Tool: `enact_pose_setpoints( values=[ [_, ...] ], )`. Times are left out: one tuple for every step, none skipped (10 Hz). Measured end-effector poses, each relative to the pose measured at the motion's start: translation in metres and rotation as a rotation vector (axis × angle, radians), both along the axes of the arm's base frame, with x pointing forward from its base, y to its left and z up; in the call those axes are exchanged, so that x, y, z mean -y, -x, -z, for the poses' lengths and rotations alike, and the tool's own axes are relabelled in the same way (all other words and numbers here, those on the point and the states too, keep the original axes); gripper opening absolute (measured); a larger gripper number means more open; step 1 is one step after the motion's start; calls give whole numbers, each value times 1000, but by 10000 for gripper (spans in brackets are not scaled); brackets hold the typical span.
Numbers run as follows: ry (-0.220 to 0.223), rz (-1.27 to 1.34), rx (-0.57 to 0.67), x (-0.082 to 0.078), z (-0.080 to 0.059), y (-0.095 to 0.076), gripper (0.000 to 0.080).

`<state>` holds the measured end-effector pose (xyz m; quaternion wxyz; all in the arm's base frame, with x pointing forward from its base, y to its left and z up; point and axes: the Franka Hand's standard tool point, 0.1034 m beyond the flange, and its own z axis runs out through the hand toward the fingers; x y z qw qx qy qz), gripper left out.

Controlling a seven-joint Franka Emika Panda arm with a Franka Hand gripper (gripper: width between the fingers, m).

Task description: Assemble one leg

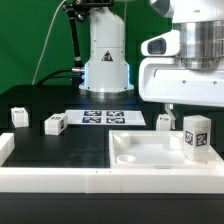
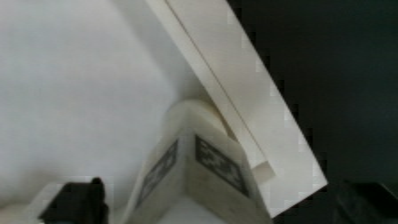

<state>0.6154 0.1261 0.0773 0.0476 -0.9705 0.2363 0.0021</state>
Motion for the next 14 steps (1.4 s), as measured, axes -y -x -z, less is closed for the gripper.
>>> enact_pose_setpoints(
  values=[
    [2, -96, 9, 1, 0, 0, 649],
    [5, -223, 21, 2, 0, 0, 649],
    [16, -338, 32, 2, 0, -1, 649],
    [28, -419, 40, 1, -1, -2, 649],
    [32, -526, 48, 3, -1, -2, 649],
    [34, -608, 54, 7, 1, -1, 649],
    [34, -616, 55, 9, 1, -1, 649],
    [34, -616, 55, 8, 1, -1, 544],
    [34, -616, 55, 8, 1, -1, 544],
    [33, -607, 54, 8, 1, -1, 362],
    [33, -578, 52, 8, 1, -1, 289],
    [33, -572, 53, 8, 2, -1, 289],
    [35, -486, 57, 8, 2, -2, 289],
    [36, -320, 48, 8, 2, -2, 289]
  ],
)
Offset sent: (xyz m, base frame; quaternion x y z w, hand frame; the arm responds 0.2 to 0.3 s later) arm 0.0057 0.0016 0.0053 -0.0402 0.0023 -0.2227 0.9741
